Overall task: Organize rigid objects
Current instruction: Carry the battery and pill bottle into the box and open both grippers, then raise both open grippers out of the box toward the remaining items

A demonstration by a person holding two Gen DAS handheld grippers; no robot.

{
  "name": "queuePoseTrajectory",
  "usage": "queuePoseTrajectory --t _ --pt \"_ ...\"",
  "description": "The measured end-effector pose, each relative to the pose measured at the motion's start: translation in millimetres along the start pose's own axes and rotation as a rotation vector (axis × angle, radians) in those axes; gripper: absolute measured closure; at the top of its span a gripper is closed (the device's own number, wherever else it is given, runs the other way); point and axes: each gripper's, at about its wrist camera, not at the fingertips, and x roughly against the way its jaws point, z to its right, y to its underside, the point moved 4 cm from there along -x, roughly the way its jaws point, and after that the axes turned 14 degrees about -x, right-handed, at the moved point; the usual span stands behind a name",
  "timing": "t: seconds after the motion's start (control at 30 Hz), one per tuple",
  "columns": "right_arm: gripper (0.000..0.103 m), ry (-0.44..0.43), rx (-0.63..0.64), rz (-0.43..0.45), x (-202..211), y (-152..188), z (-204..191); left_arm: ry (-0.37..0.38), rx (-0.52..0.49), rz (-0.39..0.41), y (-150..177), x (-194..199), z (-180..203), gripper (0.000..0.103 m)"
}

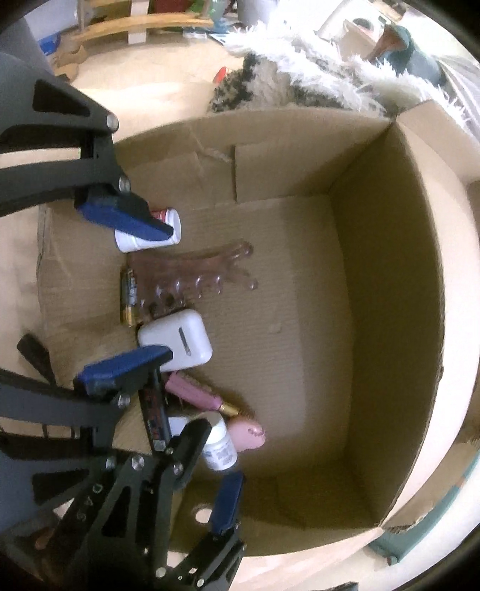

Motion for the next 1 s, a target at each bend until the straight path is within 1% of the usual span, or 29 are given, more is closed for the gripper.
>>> queuePoseTrajectory --t 0.1,0.4,0.43,0.53,0.63,0.73,1.0 --pt "0.038 -0.001 -0.004 0.003 1 1 -2 0.008 0.009 -0.002 -1 -1 0 0.043" --pt "0.038 -0.011 -0.006 0.007 1 1 -6 -0.001 0.007 0.001 -1 4 -4 0.042" --pt "0.038 -0.014 -0.009 0.008 9 0 4 -0.001 0.006 0.005 -1 6 -4 0.042" --pt "0.038 0.004 -0.010 0.018 16 -2 8 0.012 0.019 0.030 0 14 -9 0.042" --pt "0.038 0.026 0.003 0.061 28 -4 8 0.021 0.024 0.054 0 22 -9 0.042" --pt "0.038 0.018 -0.008 0.071 37 -4 9 0.019 0.015 0.080 0 32 -8 0.042" --pt "0.038 0.018 -0.019 0.116 65 3 12 0.050 0.012 0.139 6 57 -13 0.042"
